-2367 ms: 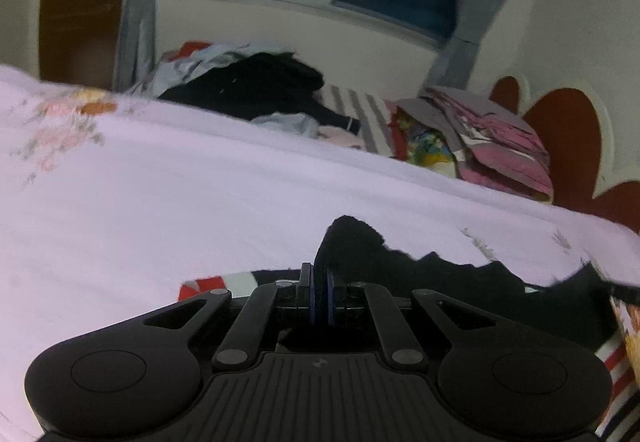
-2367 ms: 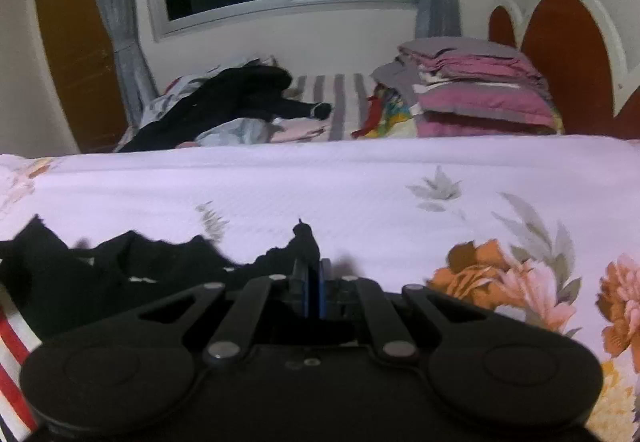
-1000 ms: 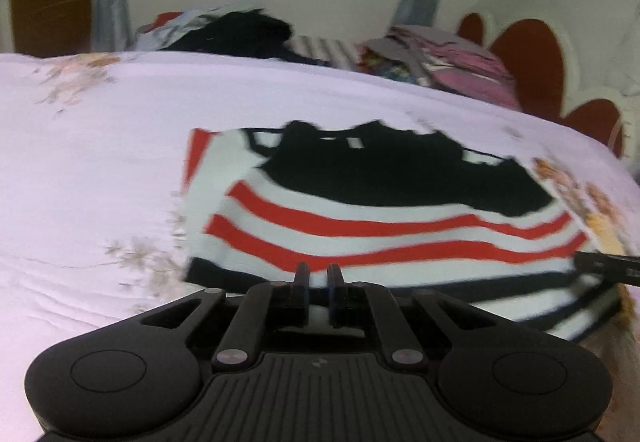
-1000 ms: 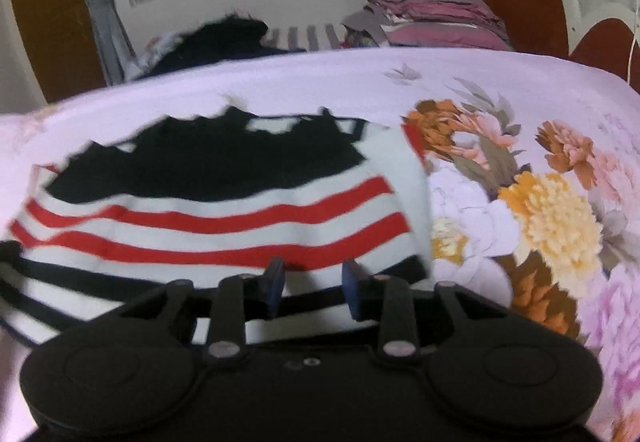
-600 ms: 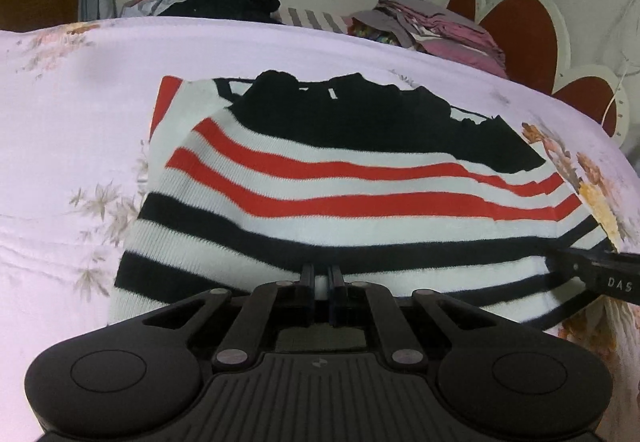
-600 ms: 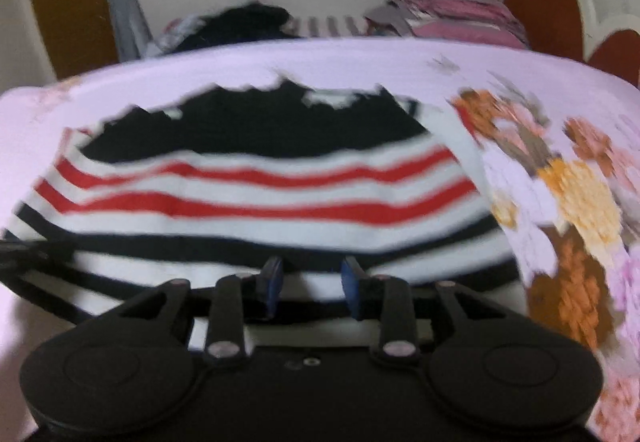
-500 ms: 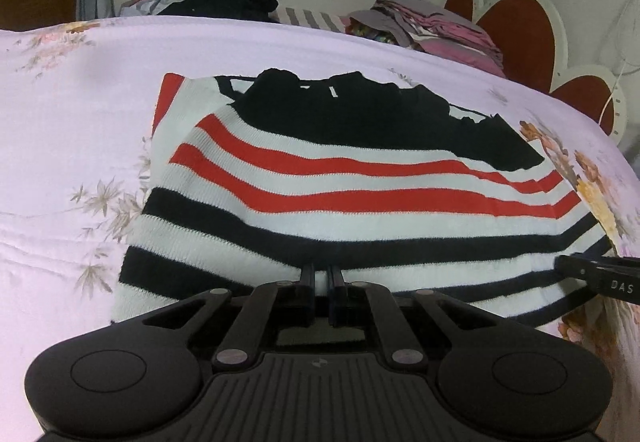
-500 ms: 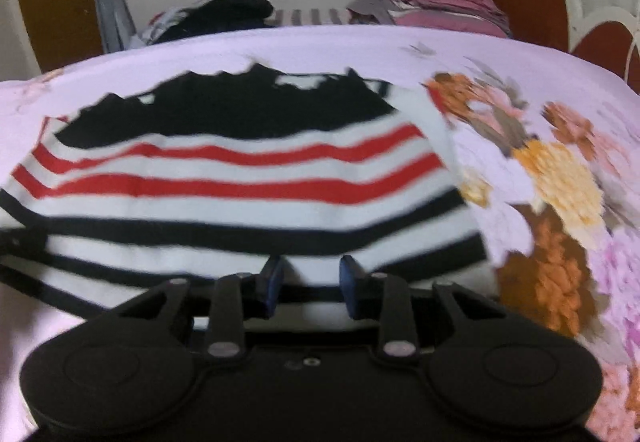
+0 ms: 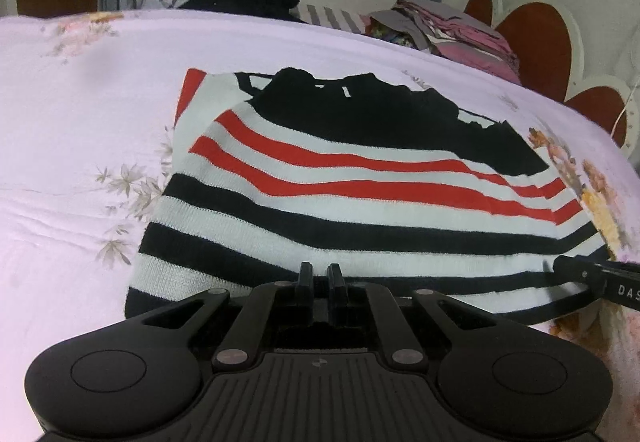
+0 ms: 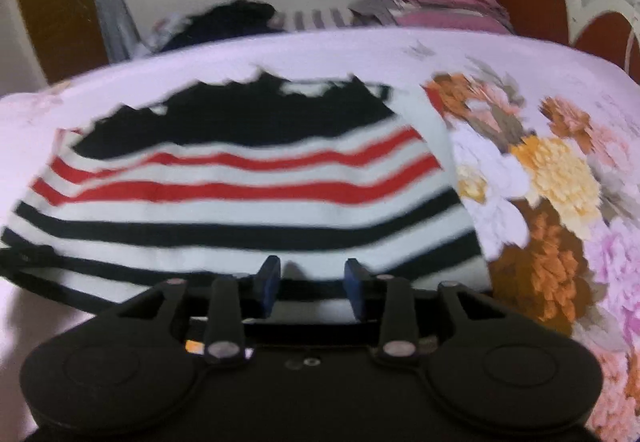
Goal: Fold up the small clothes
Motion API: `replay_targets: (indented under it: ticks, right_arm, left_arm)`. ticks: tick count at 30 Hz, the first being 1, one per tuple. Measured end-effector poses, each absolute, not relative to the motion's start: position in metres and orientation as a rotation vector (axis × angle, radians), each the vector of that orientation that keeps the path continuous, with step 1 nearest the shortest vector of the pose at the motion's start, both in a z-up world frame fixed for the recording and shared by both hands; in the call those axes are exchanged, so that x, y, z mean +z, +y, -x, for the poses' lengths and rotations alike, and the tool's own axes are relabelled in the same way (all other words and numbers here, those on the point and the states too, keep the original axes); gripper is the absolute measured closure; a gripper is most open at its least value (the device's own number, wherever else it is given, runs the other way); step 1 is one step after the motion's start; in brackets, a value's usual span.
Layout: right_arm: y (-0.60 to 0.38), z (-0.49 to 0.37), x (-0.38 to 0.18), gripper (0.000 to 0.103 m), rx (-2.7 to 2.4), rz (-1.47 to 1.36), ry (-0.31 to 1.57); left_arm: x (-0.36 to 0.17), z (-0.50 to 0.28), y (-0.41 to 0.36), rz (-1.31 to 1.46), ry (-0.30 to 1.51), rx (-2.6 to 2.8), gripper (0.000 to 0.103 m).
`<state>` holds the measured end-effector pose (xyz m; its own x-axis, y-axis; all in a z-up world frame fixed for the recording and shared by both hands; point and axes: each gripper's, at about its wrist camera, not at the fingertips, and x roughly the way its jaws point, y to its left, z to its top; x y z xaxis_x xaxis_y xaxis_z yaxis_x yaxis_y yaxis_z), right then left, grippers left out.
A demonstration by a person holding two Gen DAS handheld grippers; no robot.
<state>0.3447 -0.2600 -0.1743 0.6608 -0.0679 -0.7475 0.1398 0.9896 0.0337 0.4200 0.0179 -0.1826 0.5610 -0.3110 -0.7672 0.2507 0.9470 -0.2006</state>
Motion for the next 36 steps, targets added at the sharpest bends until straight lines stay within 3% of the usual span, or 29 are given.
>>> replay_targets:
  ticks: [6, 18, 36]
  right_arm:
    - [-0.259, -0.346, -0.191, 0.064, -0.068, -0.015, 0.881]
    - [-0.259, -0.333, -0.159, 0.060, 0.077, -0.020, 0.810]
    - [-0.196, -0.400, -0.180, 0.056, 0.002, 0.052, 0.834]
  left_arm:
    - [-0.193, -0.420, 0.009, 0.049, 0.921, -0.267, 0.097]
    - [-0.186, -0.411, -0.005, -0.002, 0.926, -0.178, 0.097]
    - [-0.187, -0.426, 0.020, 0.038, 0.973, -0.342, 0.097]
